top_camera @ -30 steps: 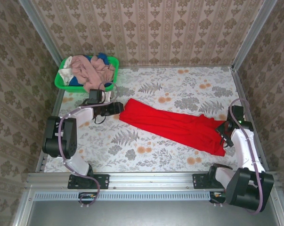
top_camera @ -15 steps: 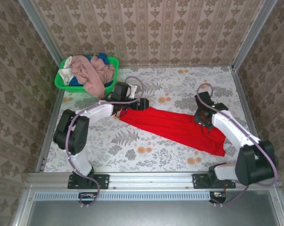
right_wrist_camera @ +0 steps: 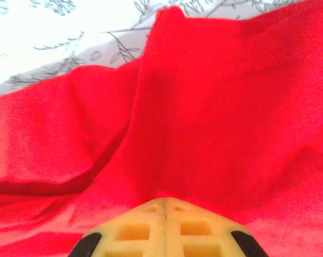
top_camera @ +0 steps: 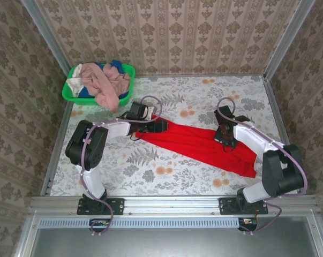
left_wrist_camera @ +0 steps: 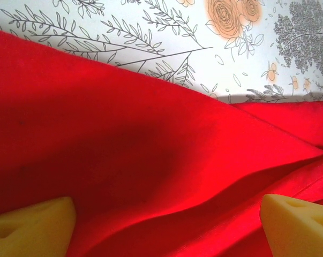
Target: Fold and stack the t-shirts
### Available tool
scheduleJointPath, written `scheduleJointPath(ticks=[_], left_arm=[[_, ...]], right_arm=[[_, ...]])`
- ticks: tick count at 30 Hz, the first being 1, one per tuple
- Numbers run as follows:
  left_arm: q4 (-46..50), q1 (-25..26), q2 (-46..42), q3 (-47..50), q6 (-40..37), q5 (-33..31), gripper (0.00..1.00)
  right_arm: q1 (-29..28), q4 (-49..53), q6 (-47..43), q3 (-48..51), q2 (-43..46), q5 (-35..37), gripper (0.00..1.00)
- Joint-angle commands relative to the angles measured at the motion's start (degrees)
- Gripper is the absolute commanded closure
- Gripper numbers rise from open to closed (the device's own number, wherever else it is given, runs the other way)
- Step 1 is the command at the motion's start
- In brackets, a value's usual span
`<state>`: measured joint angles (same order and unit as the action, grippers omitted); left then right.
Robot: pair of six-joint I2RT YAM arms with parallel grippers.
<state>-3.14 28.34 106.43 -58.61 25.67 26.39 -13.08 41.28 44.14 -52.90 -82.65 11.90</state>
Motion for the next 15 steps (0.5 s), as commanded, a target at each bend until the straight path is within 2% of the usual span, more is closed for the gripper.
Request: scheduleJointPath(ticks=[1,7,8,10,11,15], left_arm=[[-0.8,-1.0,0.4,1.4,1.3,0.8,0.1],[-1.3,-1.3,0.4,1.7,1.6,0.8,0.1],[-1.3,-1.3,0.4,1.7,1.6,0.9,0.1],[-1.5,-1.3,0.5,1.7,1.7,0.9,0.1],[-1.5,-1.3,0.6,1.6,1.8,1.0,0.09],[-2.1,-1.4,0.9,1.8,2.0,1.2,0.09]], right_arm=[[-0.3,3.6,-2.4,1.4,6.8,-1.4,1.0],[-2.1,6.6,-2.5,2.1,9.9,-4.5,1.0],[-2.1,6.0,-2.0,2.5,9.7,-4.7,0.95],[-2.2,3.7,-2.1,2.5,8.1,-4.9,0.64],[-2.1,3.0,-2.1,1.8,6.7,-4.5,0.59],[-2.1,1.4,-2.7,-0.6,-0.2,-2.2,0.56]])
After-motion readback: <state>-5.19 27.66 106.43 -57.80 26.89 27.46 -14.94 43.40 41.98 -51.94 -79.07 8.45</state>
